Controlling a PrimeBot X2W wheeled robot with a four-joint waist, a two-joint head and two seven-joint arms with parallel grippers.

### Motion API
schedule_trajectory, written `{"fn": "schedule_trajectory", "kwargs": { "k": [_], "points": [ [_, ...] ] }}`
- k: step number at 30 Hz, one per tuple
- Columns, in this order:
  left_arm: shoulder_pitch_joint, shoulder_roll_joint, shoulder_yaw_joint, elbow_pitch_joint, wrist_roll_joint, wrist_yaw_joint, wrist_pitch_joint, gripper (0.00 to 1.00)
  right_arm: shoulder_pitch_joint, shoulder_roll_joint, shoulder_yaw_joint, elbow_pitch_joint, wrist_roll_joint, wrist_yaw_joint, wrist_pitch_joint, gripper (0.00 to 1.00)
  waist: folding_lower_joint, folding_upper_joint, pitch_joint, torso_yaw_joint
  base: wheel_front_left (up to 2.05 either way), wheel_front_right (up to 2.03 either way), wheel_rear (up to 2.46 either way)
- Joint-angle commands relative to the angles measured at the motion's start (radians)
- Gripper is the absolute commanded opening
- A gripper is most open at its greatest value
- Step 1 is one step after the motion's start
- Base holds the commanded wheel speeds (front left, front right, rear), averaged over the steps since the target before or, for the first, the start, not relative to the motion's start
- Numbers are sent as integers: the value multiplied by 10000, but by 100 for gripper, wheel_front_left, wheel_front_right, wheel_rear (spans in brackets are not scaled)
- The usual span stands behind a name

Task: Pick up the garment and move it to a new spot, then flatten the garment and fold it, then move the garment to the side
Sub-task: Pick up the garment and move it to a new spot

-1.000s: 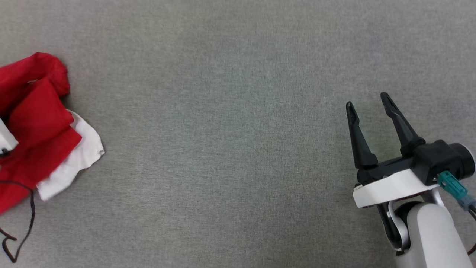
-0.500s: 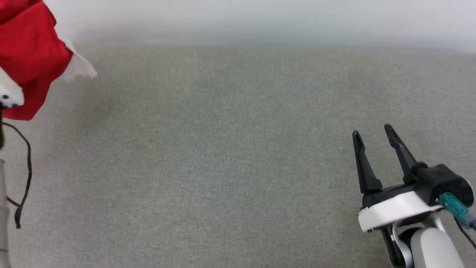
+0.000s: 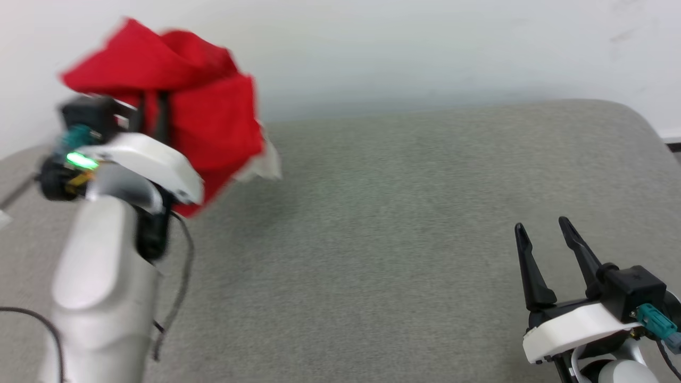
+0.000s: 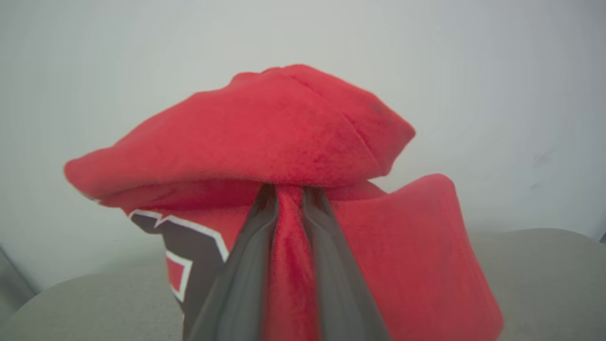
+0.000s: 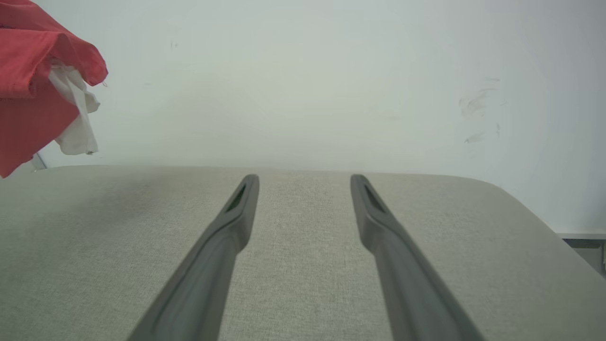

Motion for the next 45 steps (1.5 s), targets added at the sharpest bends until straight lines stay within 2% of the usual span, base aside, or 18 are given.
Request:
{"fn": "schedule_trajectory", "kwargs": {
  "k": [1, 7, 15, 16, 17, 19, 24, 28, 33, 45],
  "points": [
    [369, -213, -179, -82, -70, -87, -9, 0, 163, 3, 2, -79, 22, -7, 49, 100, 2, -1, -204, -526, 0, 0, 0],
    [1513, -1253, -1032, 98, -293, -347, -7, 0, 355, 5, 77, -172, 138, -7, 156, 100, 2, -1, -106, -1169, 0, 0, 0],
    [3224, -1867, -2110, 881, -498, -543, 206, 0, 351, 5, 158, -160, 298, -7, 101, 100, 2, -1, 132, -1443, 0, 0, 0],
    [3412, -1917, -2242, 975, -529, -557, 250, 10, 346, 3, 147, -160, 291, -7, 99, 100, 2, -1, 177, -1430, 0, 0, 0],
    [3563, -1955, -2359, 1035, -525, -519, 282, 38, 330, 3, 124, -158, 303, -7, 77, 100, 2, -1, 227, -1396, 0, 0, 0],
    [3707, -1978, -2588, 1090, -357, -387, 192, 100, 264, 5, 139, -135, 326, -5, 74, 100, 2, -1, 290, -1322, 0, 0, 0],
    [3668, -2040, -2731, 725, -138, -10, -697, 100, 132, 3, 79, -39, 270, -7, 14, 100, 2, -1, 232, -1030, 0, 0, 0],
    [3601, -2057, -2590, 153, -16, 474, -1338, 100, 159, 3, 3, 8, 219, -7, 12, 100, 2, -1, 76, -705, 0, 0, 0],
    [3804, -1971, -2434, -772, 159, 914, -1751, 100, 332, 3, -77, 45, 206, -7, 65, 100, 2, -1, -192, -300, 0, 0, 0],
    [4684, -1004, -1764, -2274, 379, 1691, -1887, 100, 605, 3, -156, 67, 201, -7, 240, 100, 2, -1, -599, 286, 0, 0, 0]
  ]
}}
